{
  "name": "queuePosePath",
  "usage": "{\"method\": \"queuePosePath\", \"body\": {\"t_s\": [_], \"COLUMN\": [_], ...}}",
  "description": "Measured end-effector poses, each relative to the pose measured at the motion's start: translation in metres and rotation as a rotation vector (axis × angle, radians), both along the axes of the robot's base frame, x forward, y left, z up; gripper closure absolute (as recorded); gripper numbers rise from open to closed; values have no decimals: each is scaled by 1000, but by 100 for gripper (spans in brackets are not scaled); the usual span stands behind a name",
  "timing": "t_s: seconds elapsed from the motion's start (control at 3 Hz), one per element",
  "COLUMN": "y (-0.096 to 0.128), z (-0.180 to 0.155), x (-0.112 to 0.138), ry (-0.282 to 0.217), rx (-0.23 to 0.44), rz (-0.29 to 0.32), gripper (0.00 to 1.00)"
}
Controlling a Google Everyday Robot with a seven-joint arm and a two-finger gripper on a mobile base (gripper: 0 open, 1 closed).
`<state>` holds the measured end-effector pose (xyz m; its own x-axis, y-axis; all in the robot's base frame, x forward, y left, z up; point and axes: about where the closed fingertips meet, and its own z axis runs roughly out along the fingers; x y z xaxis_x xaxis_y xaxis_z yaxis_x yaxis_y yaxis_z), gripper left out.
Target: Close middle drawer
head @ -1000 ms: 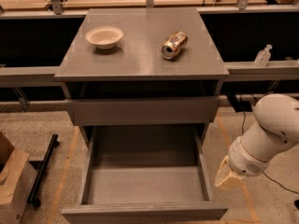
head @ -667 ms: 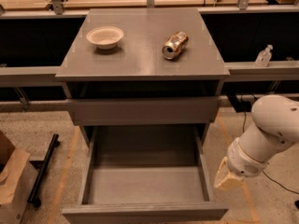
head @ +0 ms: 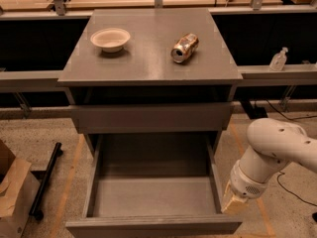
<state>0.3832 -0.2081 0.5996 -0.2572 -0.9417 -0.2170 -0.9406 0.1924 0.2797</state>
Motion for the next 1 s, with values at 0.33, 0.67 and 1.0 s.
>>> {"method": "queuePosePath", "body": {"t_s": [0.33,0.67,1.0], "y": [1,1,0], "z": [-29,-63,-94], "x": [-3,-7,-11], "ry": [38,67,71], "rx": [-16,-21,-22], "rz": [5,12,15], "gripper": [100,100,100]}}
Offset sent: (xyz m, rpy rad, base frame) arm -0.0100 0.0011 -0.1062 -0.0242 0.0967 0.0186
